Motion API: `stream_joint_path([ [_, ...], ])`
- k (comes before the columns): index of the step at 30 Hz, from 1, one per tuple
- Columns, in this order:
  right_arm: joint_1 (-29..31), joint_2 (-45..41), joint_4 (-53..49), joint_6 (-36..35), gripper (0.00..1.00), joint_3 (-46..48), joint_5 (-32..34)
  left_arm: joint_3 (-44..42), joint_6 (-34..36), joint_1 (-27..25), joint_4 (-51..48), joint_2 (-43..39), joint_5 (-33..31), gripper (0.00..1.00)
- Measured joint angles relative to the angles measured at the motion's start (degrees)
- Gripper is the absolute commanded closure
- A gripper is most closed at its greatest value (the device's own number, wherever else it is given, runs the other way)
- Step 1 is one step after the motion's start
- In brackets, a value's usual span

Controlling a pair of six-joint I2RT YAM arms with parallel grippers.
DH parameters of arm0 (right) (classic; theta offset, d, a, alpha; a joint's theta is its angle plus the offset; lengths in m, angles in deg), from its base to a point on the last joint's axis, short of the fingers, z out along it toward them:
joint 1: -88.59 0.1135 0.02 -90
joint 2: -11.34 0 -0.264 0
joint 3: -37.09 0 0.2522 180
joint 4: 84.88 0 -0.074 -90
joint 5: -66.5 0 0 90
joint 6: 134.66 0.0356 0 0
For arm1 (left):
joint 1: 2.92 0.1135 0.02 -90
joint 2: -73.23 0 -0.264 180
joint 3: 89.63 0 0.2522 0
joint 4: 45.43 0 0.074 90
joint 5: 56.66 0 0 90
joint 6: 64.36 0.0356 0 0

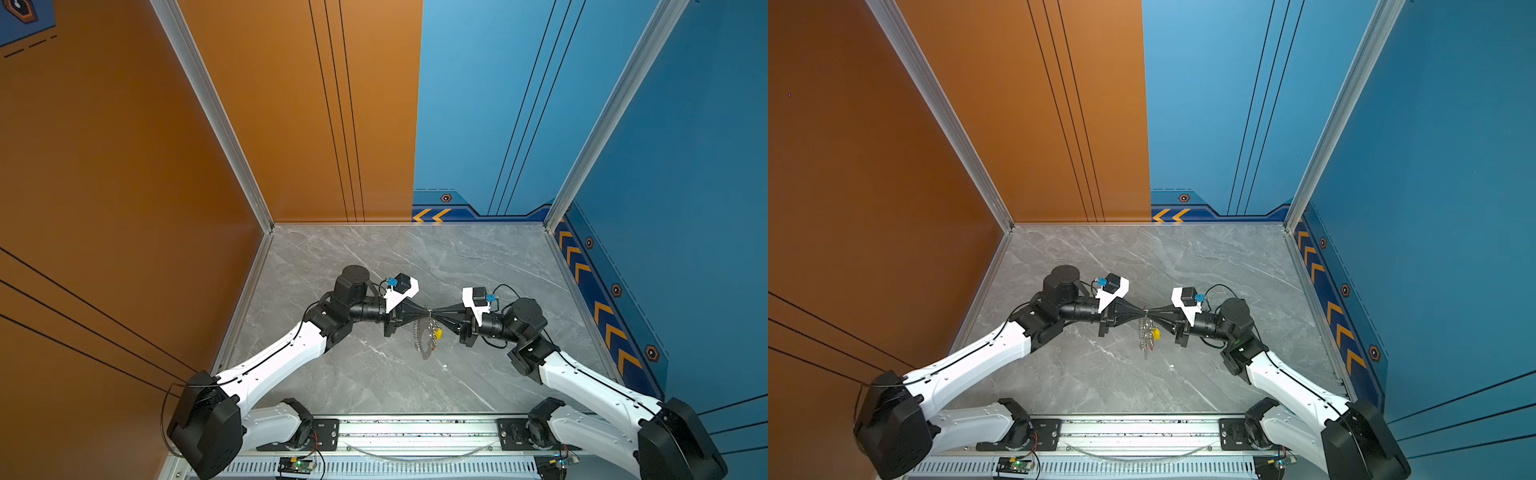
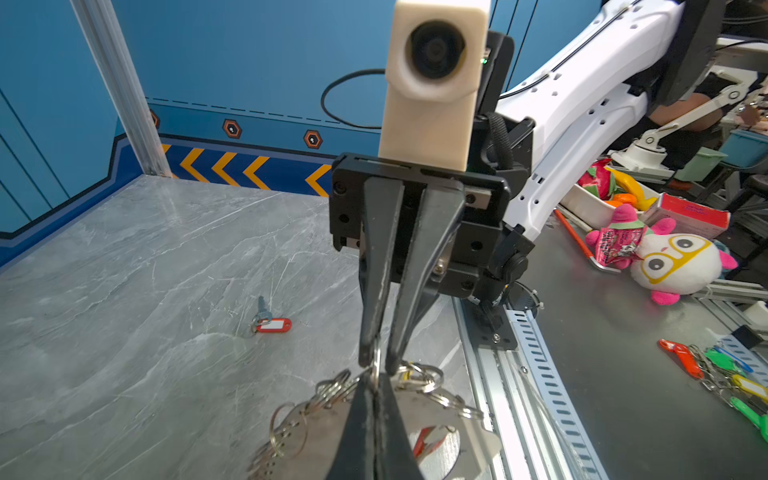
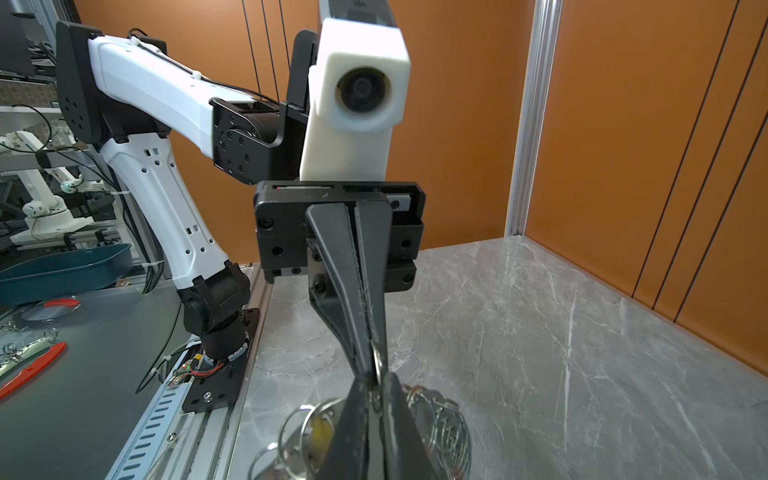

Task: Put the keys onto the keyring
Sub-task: 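Release the ring with the right gripper and move it toward the red-tagged key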

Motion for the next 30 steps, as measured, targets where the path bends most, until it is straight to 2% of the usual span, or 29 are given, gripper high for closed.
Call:
stream_joint_path([
  [5,-1.4,-3.6,-1.4,-0.7,0.58,1.5,1.9,0.0,1.5,-0.6,-2.6,0.0,-5.4,1.0],
  [7,-2.3,-6.0,-2.1,-1.0,0.54,2.6,3.8,0.0,2.0,-1.0,-3.2,0.0,-7.5,1.0],
  [10,-3.1,-10.5,-4.7,-1.2,0.49,3.9,9.1,-0.1,2.8,-2.2,-3.6,-0.3,-11.1,1.0],
  [14,-3.2,-15.5,-10.2,0.9,0.38,4.3,20.9,-1.9,3.8,-4.9,-3.0,-1.7,-17.8,1.0],
  [18,-3.3,-16.3,-20.6,4.3,0.37,2.2,32.4,-5.1,3.8,-7.4,-1.5,-2.8,-24.8,1.0],
  [23,-3.7,-11.3,-37.0,9.3,0.4,-5.4,43.8,-7.7,3.7,-10.5,-0.9,-3.6,-33.9,1.0],
  [27,-5.0,-3.4,-48.8,12.8,0.45,-10.9,49.7,-9.4,3.7,-12.3,0.3,-5.3,-38.8,1.0],
  [30,-7.7,3.8,-55.5,15.0,0.47,-13.3,51.0,-11.1,3.5,-12.5,1.5,-7.2,-41.2,1.0],
])
